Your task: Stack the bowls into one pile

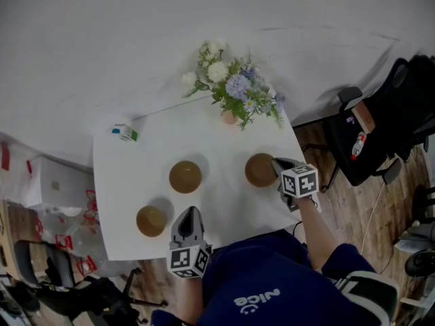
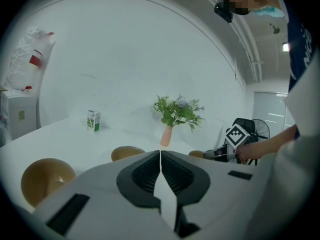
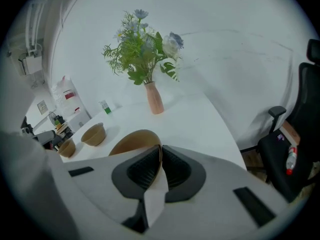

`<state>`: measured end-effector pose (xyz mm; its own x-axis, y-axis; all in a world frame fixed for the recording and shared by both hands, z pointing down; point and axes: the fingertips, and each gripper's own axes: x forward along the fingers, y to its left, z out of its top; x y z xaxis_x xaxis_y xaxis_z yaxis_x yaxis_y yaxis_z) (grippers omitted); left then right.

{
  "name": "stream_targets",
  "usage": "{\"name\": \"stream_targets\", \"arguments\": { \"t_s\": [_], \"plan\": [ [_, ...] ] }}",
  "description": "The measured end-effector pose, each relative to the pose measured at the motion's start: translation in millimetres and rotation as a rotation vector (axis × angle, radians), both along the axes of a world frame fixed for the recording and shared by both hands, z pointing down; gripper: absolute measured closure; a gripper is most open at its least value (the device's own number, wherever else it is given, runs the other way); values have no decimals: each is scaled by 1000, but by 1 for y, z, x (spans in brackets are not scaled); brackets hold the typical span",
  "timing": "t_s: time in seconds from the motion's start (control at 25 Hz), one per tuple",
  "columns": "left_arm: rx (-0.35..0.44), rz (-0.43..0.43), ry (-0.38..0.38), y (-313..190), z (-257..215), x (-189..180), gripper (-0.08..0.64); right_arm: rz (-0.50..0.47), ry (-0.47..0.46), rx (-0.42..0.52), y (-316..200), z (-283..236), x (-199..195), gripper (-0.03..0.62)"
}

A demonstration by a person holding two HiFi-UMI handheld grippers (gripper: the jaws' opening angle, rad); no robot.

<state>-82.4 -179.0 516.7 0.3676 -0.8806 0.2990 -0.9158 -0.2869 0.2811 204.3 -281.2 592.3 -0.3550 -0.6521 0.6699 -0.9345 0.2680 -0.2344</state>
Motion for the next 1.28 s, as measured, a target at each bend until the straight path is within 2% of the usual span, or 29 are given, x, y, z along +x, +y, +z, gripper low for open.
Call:
{"name": "stream_targets", "arguments": {
  "t_s": [0.32,0.56,1.28],
  "plan": [
    [-8,-87,27,11,3,-24,535,-76,-46,94,-4,-43,-35,555],
    [-15,-139,30,23,5,-46,535,-152,-74,147,-8,-66,-79,555],
    [-23,-265,19,62,13,-103,535,-325,-119,136,-5,-61,-202,555]
  ]
}}
